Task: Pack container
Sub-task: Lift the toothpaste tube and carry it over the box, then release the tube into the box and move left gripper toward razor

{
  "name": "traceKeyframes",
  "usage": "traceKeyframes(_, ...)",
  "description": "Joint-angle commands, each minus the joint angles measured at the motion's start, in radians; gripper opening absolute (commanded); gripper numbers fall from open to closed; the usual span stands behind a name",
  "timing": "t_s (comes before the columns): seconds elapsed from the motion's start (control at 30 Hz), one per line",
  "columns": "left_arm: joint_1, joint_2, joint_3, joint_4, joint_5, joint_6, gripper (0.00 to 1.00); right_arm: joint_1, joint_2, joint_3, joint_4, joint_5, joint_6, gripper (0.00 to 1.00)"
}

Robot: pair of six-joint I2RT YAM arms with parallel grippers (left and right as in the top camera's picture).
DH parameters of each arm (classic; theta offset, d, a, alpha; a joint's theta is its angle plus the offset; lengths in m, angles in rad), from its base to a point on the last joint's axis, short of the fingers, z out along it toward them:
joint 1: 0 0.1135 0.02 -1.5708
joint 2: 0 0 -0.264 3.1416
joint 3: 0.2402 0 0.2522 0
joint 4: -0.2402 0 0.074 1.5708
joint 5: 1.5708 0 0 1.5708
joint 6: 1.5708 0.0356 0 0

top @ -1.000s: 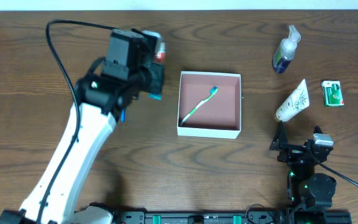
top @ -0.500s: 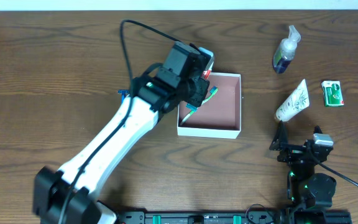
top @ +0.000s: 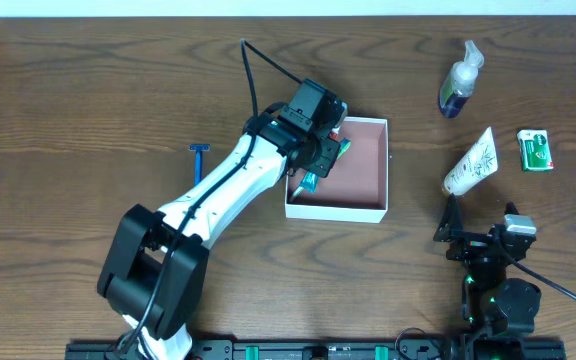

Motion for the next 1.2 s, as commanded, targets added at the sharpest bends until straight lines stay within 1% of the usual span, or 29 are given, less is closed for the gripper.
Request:
traceKeyframes(0.0,0.001,0.023,0.011,0.014,-0.023,-0.003,0.07,0.01,-0.005,-0.003,-0.003,-0.003,-0.01,0.99)
traceKeyframes(0.17,0.002,0.031,0.011,0.017,-0.032,-0.02,0.07,0.01,-0.005,-0.003,-0.003,-0.003,-0.01,0.99)
traceKeyframes(0.27,0.002,0.031,0.011,0.017,-0.119,-0.103,0.07,0.01,-0.005,-0.003,-0.003,-0.003,-0.01,0.99)
traceKeyframes(0.3,0.002,0.031,0.011,0.017,-0.128,-0.112,0.07,0.01,-0.005,-0.003,-0.003,-0.003,-0.01,0.99)
traceKeyframes(0.4,0.002,0.031,0.011,0.017,-0.128,-0.12,0.07,0.01,-0.005,-0.003,-0.003,-0.003,-0.01,0.99)
traceKeyframes(0.67,0.002,0.044,0.011,0.018,-0.128,-0.215,0.07,0.01,-0.005,-0.003,-0.003,-0.003,-0.01,0.99)
traceKeyframes(0.83,0.002,0.071,0.011,0.017,-0.128,-0.216,0.07,0.01,-0.005,-0.003,-0.003,-0.003,-0.01,0.99)
traceKeyframes(0.87,0.001,0.076,0.011,0.016,-0.128,-0.216,0.11,0.01,-0.005,-0.003,-0.003,-0.003,-0.01,0.99)
traceKeyframes(0.93,0.001,0.084,0.011,0.013,-0.128,-0.216,0.13,0.01,-0.005,-0.003,-0.003,-0.003,-0.01,0.99)
traceKeyframes(1.17,0.001,0.085,0.011,0.006,-0.128,-0.216,0.13,0.01,-0.005,-0.003,-0.003,-0.003,-0.01,0.99)
